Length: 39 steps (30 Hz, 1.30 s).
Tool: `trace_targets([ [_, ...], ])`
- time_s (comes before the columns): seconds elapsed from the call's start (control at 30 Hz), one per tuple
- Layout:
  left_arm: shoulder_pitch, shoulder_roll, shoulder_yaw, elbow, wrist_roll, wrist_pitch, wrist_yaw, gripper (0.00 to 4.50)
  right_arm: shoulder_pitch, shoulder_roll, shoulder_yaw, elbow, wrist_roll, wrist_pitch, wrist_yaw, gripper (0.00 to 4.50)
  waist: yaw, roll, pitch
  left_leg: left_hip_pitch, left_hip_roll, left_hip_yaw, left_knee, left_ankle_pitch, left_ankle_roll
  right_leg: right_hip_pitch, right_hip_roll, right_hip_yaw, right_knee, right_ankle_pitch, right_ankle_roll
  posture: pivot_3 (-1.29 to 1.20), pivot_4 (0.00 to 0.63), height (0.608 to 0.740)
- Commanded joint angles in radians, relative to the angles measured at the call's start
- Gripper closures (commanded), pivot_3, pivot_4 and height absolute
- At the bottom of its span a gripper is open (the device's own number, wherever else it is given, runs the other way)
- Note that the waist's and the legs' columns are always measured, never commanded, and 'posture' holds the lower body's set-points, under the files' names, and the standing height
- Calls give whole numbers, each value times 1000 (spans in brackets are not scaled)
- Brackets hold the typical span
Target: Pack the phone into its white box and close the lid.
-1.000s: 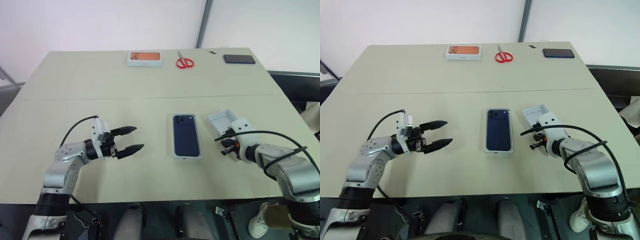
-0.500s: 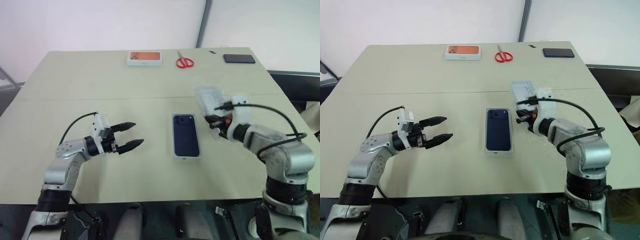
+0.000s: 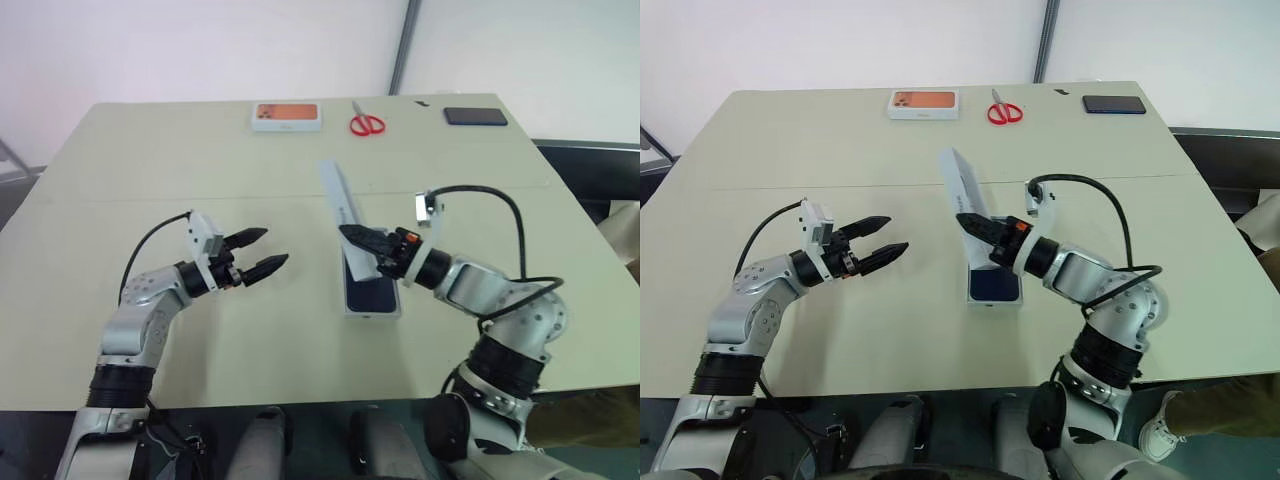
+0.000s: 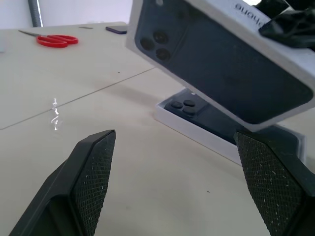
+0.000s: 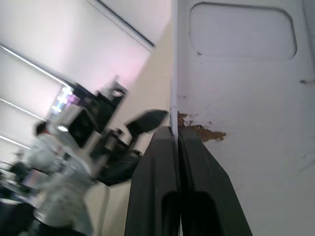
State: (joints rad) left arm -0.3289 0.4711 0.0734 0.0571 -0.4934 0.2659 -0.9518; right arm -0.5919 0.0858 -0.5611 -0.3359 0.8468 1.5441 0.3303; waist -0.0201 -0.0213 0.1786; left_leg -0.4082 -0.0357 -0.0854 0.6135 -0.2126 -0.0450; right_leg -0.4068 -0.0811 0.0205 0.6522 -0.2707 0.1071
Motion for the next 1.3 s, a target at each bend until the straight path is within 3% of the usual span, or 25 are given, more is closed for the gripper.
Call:
trace_targets([
  [0.03,-6,2,36,-47,-30,15,17,469,-24,48,-11,-16,74,13,-30,4474,1,0,0,0,0,0,0,0,0,0,0,0,0,0,0,0,150,740],
  [0.5,29,-32,36,-106,-34,6,48,469,7,161,-14,28,199,19,-209,4474,0,0,0,0,0,0,0,0,0,0,0,0,0,0,0,0,150,740],
  [0.7,31,-46,27,-111,-27,4,58,469,62,48,104,28,180,-26,-189,4474,-1,0,0,0,0,0,0,0,0,0,0,0,0,0,0,0,150,740],
  [0.87,31,-39,31,-103,-43,35,51,469,-1,71,-8,123,329,-48,-279,4474,0,0,0,0,0,0,0,0,0,0,0,0,0,0,0,0,150,740],
  [0.93,29,-40,31,-101,-42,37,51,469,4,49,39,89,337,-45,-275,4474,-1,1,0,0,0,0,0,0,0,0,0,0,0,0,0,0,150,740],
  [1.03,25,-42,29,-98,-38,34,51,469,-13,79,51,97,466,-59,-348,4474,-3,2,1,-1,0,0,-1,0,0,-1,0,0,0,0,0,0,150,740],
  [1.3,31,-60,15,-105,-29,26,59,469,107,29,178,101,506,-97,-414,4474,-1,2,1,-1,0,0,-1,0,0,0,0,0,-1,0,0,0,150,740],
])
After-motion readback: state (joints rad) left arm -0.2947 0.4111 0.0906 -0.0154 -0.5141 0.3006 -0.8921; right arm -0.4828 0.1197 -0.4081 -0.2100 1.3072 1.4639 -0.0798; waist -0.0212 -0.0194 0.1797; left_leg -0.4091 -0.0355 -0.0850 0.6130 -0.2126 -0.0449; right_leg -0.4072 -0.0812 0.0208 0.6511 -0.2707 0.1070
